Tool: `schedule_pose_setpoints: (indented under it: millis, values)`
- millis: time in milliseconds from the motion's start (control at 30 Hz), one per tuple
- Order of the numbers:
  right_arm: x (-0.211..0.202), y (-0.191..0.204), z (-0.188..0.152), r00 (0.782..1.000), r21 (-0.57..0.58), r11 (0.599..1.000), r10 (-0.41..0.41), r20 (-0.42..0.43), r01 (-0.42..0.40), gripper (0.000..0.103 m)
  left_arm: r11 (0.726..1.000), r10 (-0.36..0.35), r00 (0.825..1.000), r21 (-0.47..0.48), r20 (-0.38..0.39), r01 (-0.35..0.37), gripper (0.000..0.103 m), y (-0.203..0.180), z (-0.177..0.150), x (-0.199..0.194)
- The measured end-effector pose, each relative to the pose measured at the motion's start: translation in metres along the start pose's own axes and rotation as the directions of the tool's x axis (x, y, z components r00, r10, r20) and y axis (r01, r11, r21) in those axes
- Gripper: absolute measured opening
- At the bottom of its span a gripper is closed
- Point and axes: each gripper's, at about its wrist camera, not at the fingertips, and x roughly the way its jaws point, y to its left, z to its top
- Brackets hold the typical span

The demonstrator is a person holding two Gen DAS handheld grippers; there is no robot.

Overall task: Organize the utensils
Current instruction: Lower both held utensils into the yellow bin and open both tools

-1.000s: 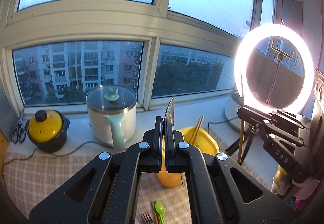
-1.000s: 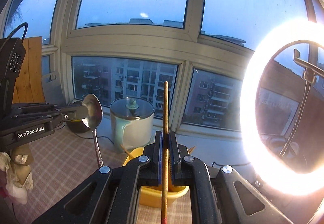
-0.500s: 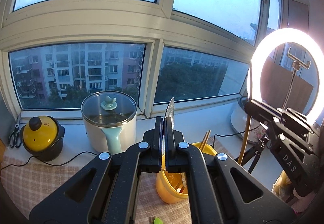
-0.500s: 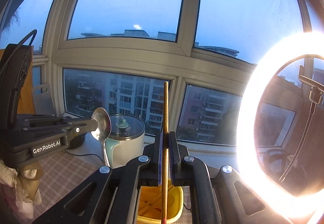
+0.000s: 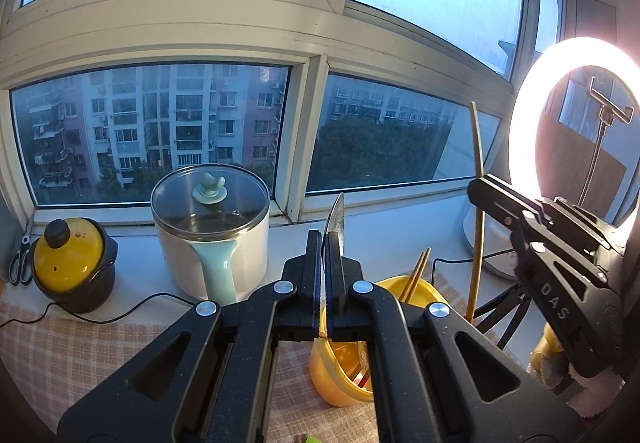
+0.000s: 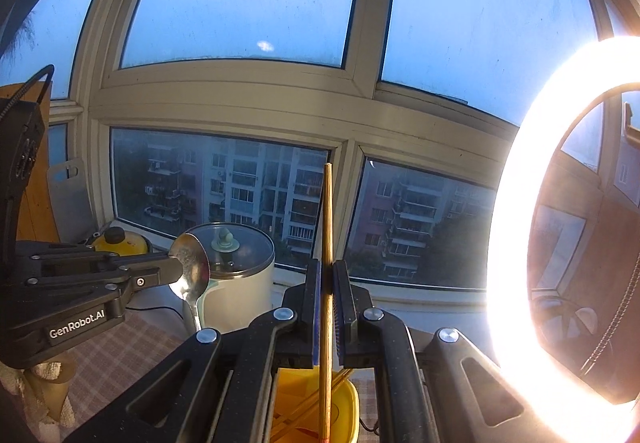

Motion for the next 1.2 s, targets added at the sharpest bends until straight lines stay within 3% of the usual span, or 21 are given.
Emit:
schedule_pose_setpoints:
  millis: [500,867,1200]
  values:
    - [0.028,-0.002,-0.006,0.998,0.02,1.0,0.025,-0.05,-0.024,0.003,1.0,-0.005,1.0,0.0,-0.03,0.005,0.0,0.002,-0.003,0.016]
    - [0.049,-0.015,-0.019,0.989,0.115,0.991,0.085,-0.122,-0.071,0.003,1.0,-0.009,0.999,0.003,-0.051,0.01,0.0,0.003,-0.009,0.021]
    - [0.05,-0.019,-0.025,0.985,0.129,0.988,0.102,-0.139,-0.085,0.003,1.0,-0.02,0.998,0.009,-0.057,0.021,0.0,0.0,-0.009,0.023]
